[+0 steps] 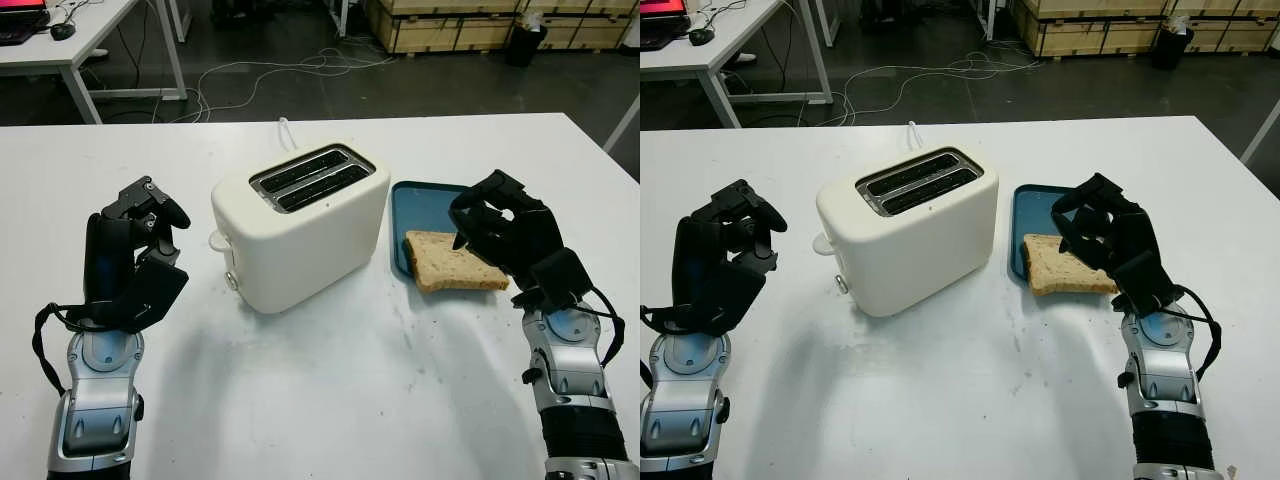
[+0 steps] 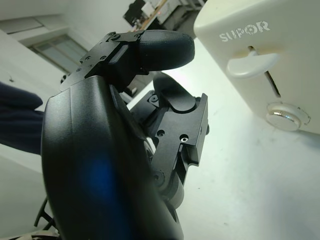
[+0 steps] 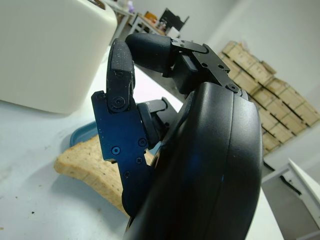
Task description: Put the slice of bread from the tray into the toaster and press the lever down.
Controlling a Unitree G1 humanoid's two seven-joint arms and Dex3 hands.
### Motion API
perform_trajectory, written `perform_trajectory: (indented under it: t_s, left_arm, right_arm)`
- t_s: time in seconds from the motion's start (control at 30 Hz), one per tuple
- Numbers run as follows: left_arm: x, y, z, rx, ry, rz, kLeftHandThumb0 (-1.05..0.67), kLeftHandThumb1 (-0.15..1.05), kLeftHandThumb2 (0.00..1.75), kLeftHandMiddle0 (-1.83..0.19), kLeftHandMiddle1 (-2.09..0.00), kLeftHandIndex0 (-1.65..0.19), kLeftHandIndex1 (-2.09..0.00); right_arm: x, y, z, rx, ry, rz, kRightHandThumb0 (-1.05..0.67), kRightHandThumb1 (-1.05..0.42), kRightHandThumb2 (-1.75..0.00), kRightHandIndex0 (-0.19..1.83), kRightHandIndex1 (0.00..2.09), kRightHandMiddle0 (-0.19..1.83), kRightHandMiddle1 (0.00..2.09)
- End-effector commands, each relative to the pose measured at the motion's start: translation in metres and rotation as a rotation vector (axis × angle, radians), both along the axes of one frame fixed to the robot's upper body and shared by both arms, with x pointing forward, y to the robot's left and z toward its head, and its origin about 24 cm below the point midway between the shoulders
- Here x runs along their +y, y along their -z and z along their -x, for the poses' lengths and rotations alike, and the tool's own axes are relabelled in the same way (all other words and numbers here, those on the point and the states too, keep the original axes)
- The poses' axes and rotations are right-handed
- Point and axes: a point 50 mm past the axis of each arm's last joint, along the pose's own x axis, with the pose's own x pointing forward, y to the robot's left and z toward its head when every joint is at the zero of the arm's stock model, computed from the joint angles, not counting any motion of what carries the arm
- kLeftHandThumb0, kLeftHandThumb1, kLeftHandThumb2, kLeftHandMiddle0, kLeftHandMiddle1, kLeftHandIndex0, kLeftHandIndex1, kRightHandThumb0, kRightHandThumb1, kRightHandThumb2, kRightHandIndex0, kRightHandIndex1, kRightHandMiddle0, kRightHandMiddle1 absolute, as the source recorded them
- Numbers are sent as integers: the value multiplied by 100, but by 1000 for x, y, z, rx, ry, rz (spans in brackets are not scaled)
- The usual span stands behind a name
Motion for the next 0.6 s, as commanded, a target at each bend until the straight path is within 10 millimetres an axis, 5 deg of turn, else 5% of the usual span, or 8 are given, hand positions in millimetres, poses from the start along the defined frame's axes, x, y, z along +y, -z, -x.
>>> perform_trajectory:
  t_s: [0.0, 0.2, 0.37, 0.47, 0.57]
  left_arm:
    - [-3, -5, -2, -15, 8, -4, -1, 92, 83, -104, -175, -68, -175]
    - [-4, -6, -2, -15, 14, 4, 0, 92, 82, -104, -175, -68, -175]
    - [-4, -5, -2, -13, 16, -4, 0, 92, 83, -105, -175, -68, -175]
    - [-4, -6, -1, -13, 12, -6, 0, 92, 83, -104, -175, -68, -175]
    - [-4, -5, -1, -18, 16, 2, 0, 92, 83, -104, -175, -69, -175]
  right_arm:
    - [1, -6, -2, -29, -7, -11, -24, -92, -37, 81, 175, 58, 166]
    - [1, -6, -2, -30, -11, -11, -25, -92, -37, 81, 175, 60, 159]
    - [-1, -7, -1, -43, -17, 23, -25, -92, -37, 77, 175, 70, 126]
    - [-5, -13, 6, -112, 25, 134, -27, -92, -30, 68, 175, 68, 126]
    - [-13, -24, 18, -236, 94, 335, -28, -91, -10, 73, 152, 68, 115]
